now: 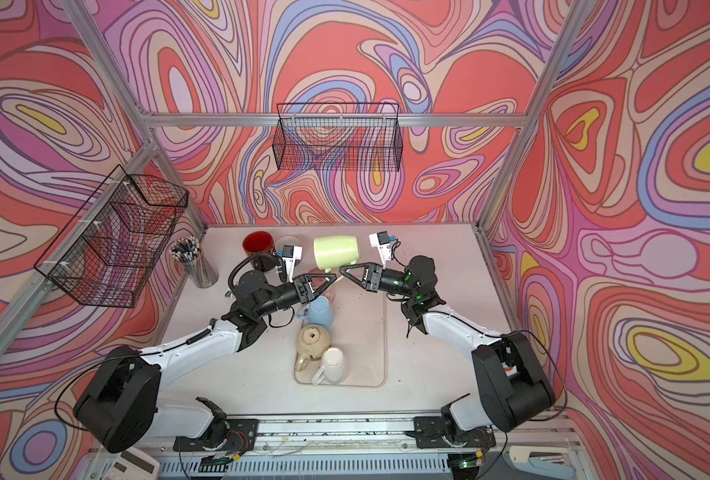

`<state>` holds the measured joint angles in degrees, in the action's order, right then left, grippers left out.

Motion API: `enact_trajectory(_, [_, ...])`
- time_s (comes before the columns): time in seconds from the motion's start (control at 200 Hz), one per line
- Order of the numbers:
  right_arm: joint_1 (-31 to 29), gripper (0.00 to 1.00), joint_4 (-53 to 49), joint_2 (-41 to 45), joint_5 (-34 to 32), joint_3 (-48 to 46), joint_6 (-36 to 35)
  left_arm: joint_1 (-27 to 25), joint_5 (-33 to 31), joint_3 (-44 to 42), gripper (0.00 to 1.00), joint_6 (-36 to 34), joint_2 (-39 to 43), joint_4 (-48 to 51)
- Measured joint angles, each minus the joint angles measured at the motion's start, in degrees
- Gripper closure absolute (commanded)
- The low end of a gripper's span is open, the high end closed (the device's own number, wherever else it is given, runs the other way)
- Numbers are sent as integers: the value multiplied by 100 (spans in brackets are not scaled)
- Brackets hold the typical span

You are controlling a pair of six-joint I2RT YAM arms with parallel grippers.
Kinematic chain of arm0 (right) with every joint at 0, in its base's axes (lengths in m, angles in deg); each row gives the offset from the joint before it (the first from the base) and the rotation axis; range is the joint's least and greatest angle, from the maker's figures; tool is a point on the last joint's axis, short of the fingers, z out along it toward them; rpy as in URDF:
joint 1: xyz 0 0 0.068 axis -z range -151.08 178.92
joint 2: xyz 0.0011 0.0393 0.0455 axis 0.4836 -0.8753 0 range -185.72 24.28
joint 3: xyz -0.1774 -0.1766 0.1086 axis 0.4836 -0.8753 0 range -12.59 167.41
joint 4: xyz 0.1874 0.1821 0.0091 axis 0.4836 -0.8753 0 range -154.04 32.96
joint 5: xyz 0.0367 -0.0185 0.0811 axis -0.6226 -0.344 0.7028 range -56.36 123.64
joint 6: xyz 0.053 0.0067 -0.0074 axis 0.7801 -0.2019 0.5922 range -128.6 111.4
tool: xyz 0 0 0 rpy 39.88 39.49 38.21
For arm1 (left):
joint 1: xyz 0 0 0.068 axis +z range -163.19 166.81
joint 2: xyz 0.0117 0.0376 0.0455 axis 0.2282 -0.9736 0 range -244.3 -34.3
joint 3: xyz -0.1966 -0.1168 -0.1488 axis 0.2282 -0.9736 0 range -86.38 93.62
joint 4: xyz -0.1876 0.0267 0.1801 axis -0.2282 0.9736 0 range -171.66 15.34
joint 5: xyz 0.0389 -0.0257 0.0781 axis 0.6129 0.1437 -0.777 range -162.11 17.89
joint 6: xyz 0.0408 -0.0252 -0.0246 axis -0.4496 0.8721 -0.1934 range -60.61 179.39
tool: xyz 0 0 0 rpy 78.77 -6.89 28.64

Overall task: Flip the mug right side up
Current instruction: 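Grasp the pale green mug with the left gripper beside the right gripper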

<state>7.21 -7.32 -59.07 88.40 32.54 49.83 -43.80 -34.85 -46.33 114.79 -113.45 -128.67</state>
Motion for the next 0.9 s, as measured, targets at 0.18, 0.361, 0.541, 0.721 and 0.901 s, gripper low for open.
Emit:
enact_trajectory(0.18, [4,100,304,-90,98,-2,160,-22,-22,160,56,55,-109,-166])
enact_trajectory(0.361, [4,100,577,-205,170,-11,256,-72,-24,245,64,92,-175,-247])
enact_trajectory(0.541, [22,100,748,-275,177,-46,275,-114,-22,280,76,173,-227,-256])
enact_trajectory(0.721, [63,100,857,-284,131,-98,299,-140,-11,317,97,245,-227,-313])
enact_trajectory(0.901, [81,100,898,-286,133,-116,492,-157,15,317,100,184,-227,-413])
